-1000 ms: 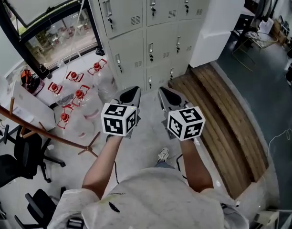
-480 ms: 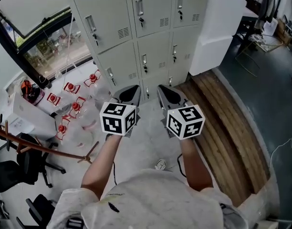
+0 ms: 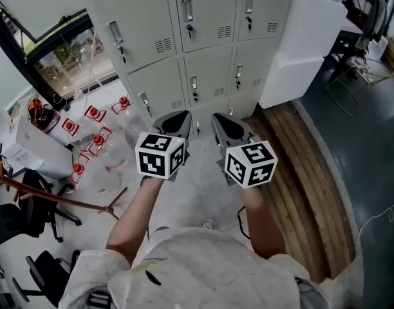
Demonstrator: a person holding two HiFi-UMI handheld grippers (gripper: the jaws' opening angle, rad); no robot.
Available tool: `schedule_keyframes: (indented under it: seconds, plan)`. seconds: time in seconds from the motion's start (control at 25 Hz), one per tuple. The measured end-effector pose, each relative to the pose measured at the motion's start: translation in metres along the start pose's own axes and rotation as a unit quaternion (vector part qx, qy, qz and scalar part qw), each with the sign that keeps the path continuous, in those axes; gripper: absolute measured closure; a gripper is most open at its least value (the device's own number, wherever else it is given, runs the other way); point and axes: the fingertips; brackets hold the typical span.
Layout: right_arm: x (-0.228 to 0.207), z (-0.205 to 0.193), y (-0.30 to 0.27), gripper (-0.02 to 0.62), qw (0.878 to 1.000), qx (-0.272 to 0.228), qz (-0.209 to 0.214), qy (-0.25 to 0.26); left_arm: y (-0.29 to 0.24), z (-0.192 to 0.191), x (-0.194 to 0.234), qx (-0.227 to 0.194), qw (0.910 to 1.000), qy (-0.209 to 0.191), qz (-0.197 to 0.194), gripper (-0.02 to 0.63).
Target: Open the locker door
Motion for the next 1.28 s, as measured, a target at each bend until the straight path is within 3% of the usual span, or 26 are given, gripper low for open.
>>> schedule_keyframes:
  seconds: [0.68, 1.28]
  plan:
    - [-0.044, 0.005, -0.030, 0.592, 1.000, -0.023, 0.019, 0.005, -0.048, 0.021, 0.012, -0.017, 0.9997, -0.006, 0.017, 0.599]
    - [-0.096, 0.025, -0.166, 0.592, 0.999, -0.009, 0.031, 0.035, -0.148, 0.085, 0.108, -0.036, 0.9992, 0.009, 0.011, 0.600]
Point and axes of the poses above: the fingertips, and each gripper's own axes: y backward along the fingers, x to its left, z out of its top, and after that the axes turned 13 degrees about y, right-handed
